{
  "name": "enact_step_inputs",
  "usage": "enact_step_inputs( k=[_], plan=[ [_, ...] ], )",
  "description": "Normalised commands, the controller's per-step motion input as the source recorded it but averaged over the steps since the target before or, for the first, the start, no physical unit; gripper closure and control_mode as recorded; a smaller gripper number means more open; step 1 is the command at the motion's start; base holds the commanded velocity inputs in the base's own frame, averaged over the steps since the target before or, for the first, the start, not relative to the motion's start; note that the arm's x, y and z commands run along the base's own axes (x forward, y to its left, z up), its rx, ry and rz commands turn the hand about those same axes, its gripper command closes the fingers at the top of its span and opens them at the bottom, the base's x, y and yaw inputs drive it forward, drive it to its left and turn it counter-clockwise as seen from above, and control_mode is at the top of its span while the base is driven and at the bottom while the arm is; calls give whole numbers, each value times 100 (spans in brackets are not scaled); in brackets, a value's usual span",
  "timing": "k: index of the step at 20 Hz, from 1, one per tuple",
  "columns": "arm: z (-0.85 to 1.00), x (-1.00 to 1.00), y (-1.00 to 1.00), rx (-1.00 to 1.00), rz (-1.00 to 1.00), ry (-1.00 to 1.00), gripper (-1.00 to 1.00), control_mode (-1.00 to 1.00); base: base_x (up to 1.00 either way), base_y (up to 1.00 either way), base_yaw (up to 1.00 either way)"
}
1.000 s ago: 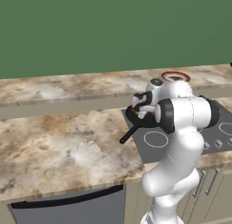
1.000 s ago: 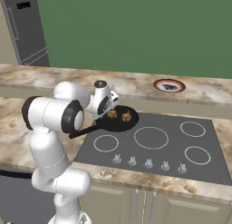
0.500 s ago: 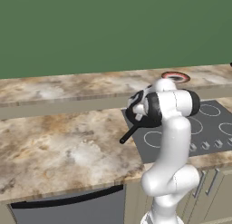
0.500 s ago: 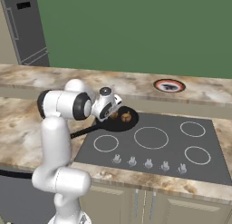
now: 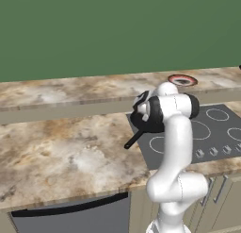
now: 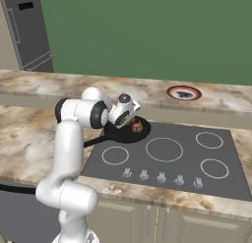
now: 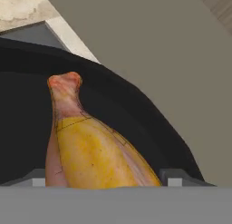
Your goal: Take the chicken drumsticks from the pan and place one on each plate on the dining counter.
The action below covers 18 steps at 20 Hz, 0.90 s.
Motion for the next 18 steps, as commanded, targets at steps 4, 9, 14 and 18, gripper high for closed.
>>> enact_step_inputs(
  k=[4,9,14,18],
  plan=[
    [21,-33,-1,-1,0,2,100,-100,0,0,0],
    [100,-90,2,-1,0,13,100,-100,0,0,0],
    [100,-100,19,-8,2,30,100,-100,0,0,0],
    [100,-100,34,-5,9,23,100,-100,0,0,0]
  ],
)
